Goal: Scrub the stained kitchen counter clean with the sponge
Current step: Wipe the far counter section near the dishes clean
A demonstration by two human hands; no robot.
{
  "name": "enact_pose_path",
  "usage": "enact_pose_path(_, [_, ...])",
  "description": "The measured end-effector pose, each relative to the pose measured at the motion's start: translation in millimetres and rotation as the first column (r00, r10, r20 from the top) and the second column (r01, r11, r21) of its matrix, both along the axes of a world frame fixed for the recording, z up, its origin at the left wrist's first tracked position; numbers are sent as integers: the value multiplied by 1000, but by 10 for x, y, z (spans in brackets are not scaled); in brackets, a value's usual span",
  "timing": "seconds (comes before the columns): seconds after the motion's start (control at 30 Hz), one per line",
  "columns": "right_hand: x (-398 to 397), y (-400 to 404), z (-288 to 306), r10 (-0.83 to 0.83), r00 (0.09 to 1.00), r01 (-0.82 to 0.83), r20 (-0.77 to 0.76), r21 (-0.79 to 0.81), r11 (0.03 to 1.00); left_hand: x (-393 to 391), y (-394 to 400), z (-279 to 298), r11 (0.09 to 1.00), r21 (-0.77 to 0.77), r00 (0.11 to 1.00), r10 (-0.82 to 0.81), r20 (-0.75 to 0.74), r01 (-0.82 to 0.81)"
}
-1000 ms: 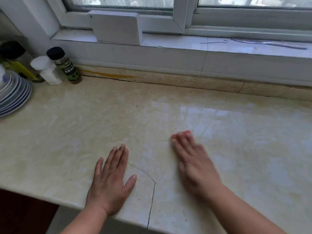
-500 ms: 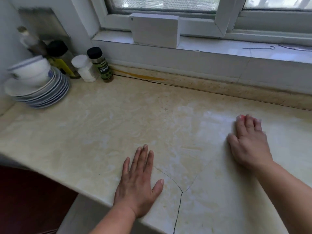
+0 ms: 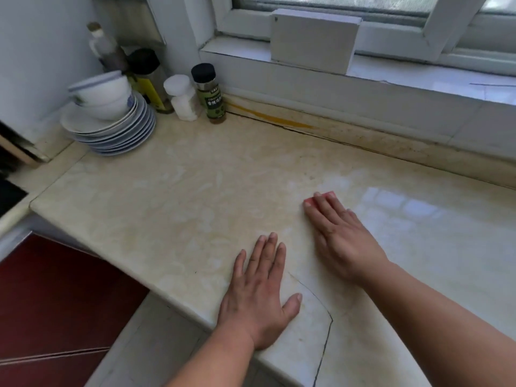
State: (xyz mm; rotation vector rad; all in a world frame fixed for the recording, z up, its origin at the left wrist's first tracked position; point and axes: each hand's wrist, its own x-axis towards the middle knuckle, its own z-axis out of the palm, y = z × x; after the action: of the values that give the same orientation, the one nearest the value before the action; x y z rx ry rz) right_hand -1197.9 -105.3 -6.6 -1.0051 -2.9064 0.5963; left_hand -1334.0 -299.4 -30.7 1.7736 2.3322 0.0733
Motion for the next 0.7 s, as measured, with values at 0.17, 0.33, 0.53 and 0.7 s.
enact_pose_path(0.17, [1040,-202,25,-267,963,267,36,9,964,-11,-14,16,1000,-16,1000,-14,14,14])
enact_pose_path(0.33, [2337,-355,55,-518,850,517,93,40,855,-40,-31,-19,998,-58,1000,-13,-18,12])
enact_pose_path(0.53, [2805,-486,76,-650,751,653,117,19,757,-41,-9,16,993,-108,999,50,-2,-50])
enact_pose_path(0.7, [2877,-482,77,-629,768,636,121,-27,771,502,345,91,980,-150,989,142,48,-134])
